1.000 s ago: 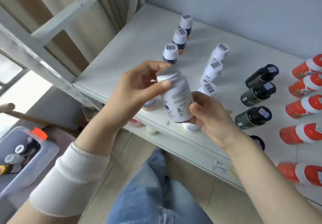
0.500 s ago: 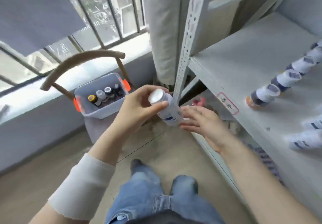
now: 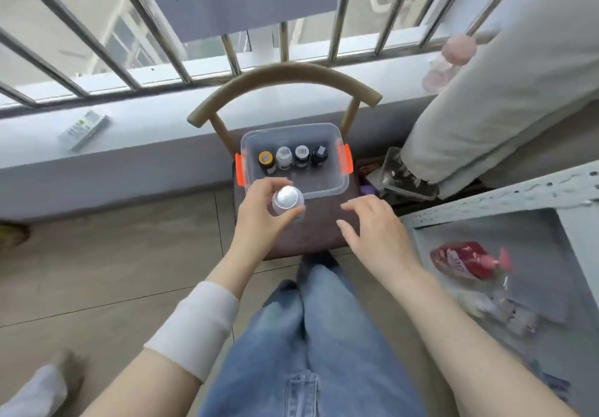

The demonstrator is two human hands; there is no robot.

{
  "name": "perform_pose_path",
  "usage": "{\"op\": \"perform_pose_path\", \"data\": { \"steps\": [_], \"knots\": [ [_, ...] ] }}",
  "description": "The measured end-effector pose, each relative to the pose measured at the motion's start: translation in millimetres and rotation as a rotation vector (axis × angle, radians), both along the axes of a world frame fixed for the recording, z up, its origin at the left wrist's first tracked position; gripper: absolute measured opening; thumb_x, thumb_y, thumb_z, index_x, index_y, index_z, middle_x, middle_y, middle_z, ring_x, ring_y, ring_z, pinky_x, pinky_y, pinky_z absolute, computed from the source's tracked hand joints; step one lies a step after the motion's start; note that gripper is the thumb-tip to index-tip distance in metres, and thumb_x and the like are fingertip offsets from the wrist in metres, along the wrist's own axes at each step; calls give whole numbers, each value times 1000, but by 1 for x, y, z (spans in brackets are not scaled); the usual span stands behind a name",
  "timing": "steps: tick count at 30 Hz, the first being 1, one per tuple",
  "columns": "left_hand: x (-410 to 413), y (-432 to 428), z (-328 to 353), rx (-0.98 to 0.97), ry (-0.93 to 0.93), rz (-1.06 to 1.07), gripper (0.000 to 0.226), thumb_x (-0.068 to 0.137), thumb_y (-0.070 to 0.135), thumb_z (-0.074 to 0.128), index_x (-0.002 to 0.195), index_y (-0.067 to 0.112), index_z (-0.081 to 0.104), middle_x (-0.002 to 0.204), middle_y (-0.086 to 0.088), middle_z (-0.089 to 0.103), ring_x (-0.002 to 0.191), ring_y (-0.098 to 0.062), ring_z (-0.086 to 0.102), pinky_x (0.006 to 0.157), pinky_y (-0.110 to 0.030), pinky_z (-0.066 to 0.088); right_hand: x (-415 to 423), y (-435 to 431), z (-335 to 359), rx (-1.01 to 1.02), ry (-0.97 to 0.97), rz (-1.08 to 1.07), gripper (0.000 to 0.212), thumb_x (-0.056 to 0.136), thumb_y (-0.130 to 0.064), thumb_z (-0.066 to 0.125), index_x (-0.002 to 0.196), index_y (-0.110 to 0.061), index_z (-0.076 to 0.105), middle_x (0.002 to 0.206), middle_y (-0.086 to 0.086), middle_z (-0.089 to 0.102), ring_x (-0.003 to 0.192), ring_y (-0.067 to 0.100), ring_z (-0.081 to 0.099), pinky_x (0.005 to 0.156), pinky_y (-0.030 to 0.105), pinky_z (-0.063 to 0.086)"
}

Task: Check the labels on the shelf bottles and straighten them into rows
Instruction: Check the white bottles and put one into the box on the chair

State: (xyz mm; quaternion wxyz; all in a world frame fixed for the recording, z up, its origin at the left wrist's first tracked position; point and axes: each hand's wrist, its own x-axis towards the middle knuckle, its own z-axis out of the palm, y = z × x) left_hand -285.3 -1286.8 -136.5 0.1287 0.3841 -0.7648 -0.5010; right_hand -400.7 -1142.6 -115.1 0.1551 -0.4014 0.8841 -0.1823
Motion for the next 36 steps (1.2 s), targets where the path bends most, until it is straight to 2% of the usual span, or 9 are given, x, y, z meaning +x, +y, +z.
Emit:
{"op": "perform_pose_path", "data": {
  "steps": [3,8,15,18,22,27,31,34,36],
  "knots": [
    [-16,-27,-25,-101,-61,-53,36,68,15,80,98,21,61,100,18,53,105,-10,49,87,-17,38,-22,-34,-25,61,15,106,27,69,-11,76,92,-3,65,88,15,65,79,38,61,69,40,53],
    [-37,-58,-71,-171,-179,0,37,68,14,80,100,18,64,105,4,47,103,-8,40,86,-3,29,-51,-80,-59,125,-7,163,30,64,-11,80,89,-5,65,85,11,66,76,34,62,65,36,52],
    [-71,-88,-177,-192,-334,-4,37,67,6,79,100,8,62,100,-9,53,96,-22,50,76,-26,43,-79,-137,-144,175,-62,175,29,73,-12,73,99,-5,64,96,11,65,89,32,61,77,37,50],
    [-81,-93,-227,-212,-415,-47,36,68,2,77,100,2,61,102,-16,55,98,-32,52,71,-36,50,-86,-150,-194,196,-56,197,30,70,-10,75,97,-3,64,93,13,66,85,34,62,71,37,51],
    [-92,-104,-264,-239,-485,-141,35,67,-3,74,98,-3,57,101,-23,55,97,-39,52,60,-33,42,-95,-156,-239,231,-72,187,31,72,-8,73,100,-1,63,95,16,65,86,38,61,70,41,51],
    [-92,-116,-281,-313,-509,-270,33,67,-7,72,96,-4,55,100,-24,53,93,-41,51,53,-31,39,-100,-159,-266,237,-87,161,32,82,-12,64,112,-1,59,108,18,61,100,37,55,80,43,47],
    [-98,-117,-279,-375,-539,-344,38,58,-11,74,91,-3,56,93,-24,53,82,-41,53,49,-26,34,-100,-159,-271,218,-72,167,32,83,-12,63,112,-1,59,108,19,60,100,39,55,79,44,46],
    [-100,-115,-268,-415,-573,-361,46,53,-3,83,90,-3,57,89,-24,56,77,-41,55,49,-28,34,-102,-157,-261,230,-65,173,35,86,-16,58,118,-2,55,114,18,57,106,37,51,84,42,42],
    [-101,-112,-249,-446,-604,-394,49,50,6,87,89,-2,58,87,-23,57,77,-41,56,50,-31,42,-104,-153,-244,224,-57,163,36,88,-18,56,121,-4,53,117,17,55,108,36,49,86,42,41]
  ]
}}
